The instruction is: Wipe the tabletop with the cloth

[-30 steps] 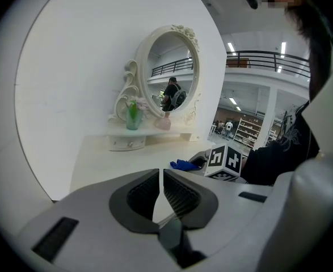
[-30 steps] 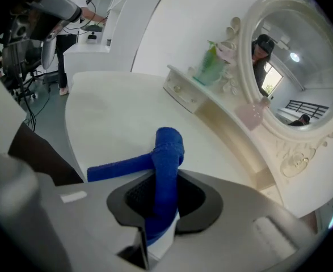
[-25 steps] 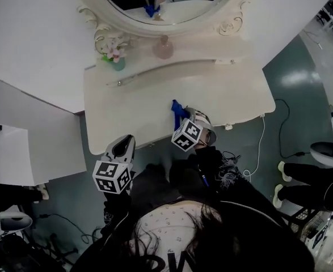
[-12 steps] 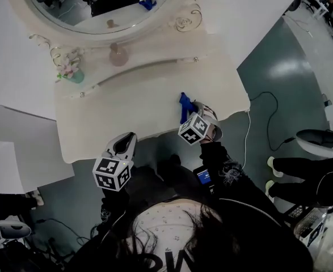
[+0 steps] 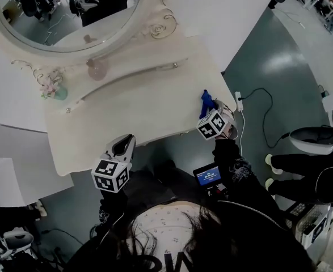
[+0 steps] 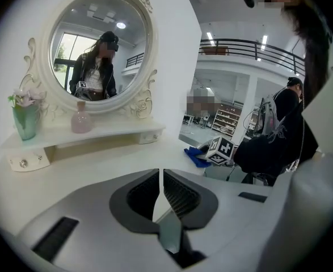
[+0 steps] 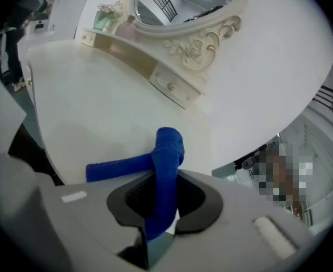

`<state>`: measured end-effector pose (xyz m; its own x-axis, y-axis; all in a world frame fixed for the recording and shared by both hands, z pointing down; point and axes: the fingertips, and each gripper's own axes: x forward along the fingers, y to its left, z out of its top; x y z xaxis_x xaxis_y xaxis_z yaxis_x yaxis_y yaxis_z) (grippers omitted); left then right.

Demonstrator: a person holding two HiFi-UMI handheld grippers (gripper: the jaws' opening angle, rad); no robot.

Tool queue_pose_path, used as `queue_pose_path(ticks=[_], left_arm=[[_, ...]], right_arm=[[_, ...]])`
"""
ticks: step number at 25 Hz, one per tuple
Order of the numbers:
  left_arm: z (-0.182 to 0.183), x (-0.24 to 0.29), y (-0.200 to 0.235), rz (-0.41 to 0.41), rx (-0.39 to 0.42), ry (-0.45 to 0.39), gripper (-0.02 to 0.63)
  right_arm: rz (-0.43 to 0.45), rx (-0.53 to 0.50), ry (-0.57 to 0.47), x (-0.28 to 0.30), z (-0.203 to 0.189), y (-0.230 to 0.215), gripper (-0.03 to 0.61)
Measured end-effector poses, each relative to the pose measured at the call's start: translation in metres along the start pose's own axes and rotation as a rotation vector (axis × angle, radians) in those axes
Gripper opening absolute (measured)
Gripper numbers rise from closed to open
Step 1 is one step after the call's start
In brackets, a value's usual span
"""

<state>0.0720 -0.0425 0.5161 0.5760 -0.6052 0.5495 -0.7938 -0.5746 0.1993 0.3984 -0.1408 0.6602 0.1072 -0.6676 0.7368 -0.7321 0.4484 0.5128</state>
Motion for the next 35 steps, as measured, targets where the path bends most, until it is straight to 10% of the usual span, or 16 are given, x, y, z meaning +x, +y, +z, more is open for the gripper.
queue_pose_path(ticks=[14,21,35], left_arm=[[-0.006,-0.006,0.006,0.042,0.003,0.04,0.002],[-0.01,-0.015,0.007,0.036,0.017,0.049,0.002],[-0.015,-0.055,0.011,-0.041,0.064,-0.008,0.002]], right_arm=[[-0.111,0.03,0.103,0.013,-0.076,-0.082,0.072],[0.002,0.139,0.088,0.007,-0.073,-0.083,0.077],[0.199,0.419,-0.268,-0.133,0.052,-0.017,0.078]])
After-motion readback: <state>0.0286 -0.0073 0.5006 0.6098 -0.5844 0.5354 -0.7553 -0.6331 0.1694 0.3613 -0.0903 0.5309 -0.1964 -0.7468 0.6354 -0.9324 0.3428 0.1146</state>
